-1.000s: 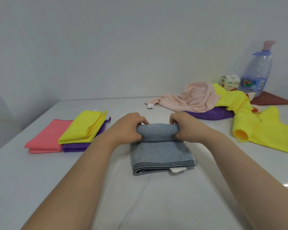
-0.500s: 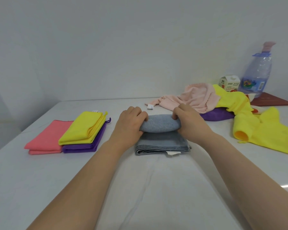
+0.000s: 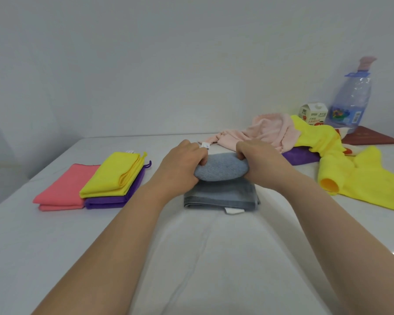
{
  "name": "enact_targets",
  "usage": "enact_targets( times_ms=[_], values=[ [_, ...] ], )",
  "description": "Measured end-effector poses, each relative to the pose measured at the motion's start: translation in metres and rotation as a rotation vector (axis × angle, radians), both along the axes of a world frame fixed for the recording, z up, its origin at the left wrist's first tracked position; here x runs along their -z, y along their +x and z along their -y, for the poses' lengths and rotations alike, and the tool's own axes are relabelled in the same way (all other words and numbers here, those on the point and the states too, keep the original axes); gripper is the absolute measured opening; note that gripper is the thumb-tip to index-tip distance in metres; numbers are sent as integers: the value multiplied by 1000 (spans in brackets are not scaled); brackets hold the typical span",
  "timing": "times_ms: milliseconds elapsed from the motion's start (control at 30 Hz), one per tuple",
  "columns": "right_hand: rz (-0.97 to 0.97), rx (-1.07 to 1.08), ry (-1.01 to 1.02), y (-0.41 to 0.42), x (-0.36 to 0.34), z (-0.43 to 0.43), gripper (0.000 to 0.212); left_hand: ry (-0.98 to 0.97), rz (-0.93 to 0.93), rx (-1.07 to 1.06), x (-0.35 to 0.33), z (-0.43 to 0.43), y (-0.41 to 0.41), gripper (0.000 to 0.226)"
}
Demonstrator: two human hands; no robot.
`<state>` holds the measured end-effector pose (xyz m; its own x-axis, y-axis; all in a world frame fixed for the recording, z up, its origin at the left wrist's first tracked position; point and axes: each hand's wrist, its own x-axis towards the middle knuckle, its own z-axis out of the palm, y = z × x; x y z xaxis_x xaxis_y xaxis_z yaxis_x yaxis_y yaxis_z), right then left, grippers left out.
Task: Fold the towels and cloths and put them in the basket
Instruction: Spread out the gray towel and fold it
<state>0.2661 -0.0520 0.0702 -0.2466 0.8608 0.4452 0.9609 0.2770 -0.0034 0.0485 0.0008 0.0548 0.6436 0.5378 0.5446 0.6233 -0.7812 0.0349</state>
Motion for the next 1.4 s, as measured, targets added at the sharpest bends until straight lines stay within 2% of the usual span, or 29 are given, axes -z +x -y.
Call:
enact_targets(
  times_ms=[100, 233, 300, 400, 500, 667, 733, 800, 867, 933, 967, 1033, 1100, 1167, 1200, 1300, 1400],
  values=[
    [18, -50, 31, 1, 13, -7, 29, 45, -49, -11, 8, -5, -1, 30],
    [8, -17, -183, 5, 23, -10, 32, -136, -198, -52, 12, -6, -5, 29],
    [8, -13, -104, 6, 21, -12, 31, -119, -143, -60, 12, -7, -5, 28],
    [100, -18, 185, 5, 24, -15, 35, -3, -89, -71, 17, -7, -2, 29],
    [125, -25, 204, 4, 43, -17, 37, 41, -72, -34, 27, -7, -2, 37],
    [-57, -12, -113, 13, 42, -15, 36, -155, -45, -12, 26, -6, -6, 37],
    [-71, 6, -263, 12, 30, -11, 35, -251, -63, -8, 21, -5, -9, 32],
    [-106, 25, -401, 10, 19, -6, 26, -321, -34, -16, 17, -3, -8, 17],
    [-212, 53, -488, 7, 7, 0, 18, -331, 52, -77, 13, 2, -1, 17],
    [-252, 115, -440, 2, 3, -1, 34, -325, 103, -186, 14, 5, 9, 30],
    [-236, 163, -371, -1, 5, -3, 36, -272, 50, -224, 19, 6, 15, 35],
    [-161, 224, -142, -12, 20, -9, 25, -101, -90, -232, 36, 5, 20, 41],
    [-66, 190, 91, -22, 39, -12, 19, -81, -119, -189, 47, 6, 19, 51],
    [7, 168, 110, -26, 55, -13, 39, -177, -110, -186, 53, 3, 16, 49],
    [20, 181, 23, -24, 59, -14, 48, -246, -123, -194, 55, 2, 15, 47],
    [-23, 232, -187, -16, 69, -13, 46, -431, -79, -186, 56, -1, 14, 47],
    [-74, 333, -127, -22, 79, -14, 46, -485, 1, -170, 57, -1, 16, 46]
  ],
)
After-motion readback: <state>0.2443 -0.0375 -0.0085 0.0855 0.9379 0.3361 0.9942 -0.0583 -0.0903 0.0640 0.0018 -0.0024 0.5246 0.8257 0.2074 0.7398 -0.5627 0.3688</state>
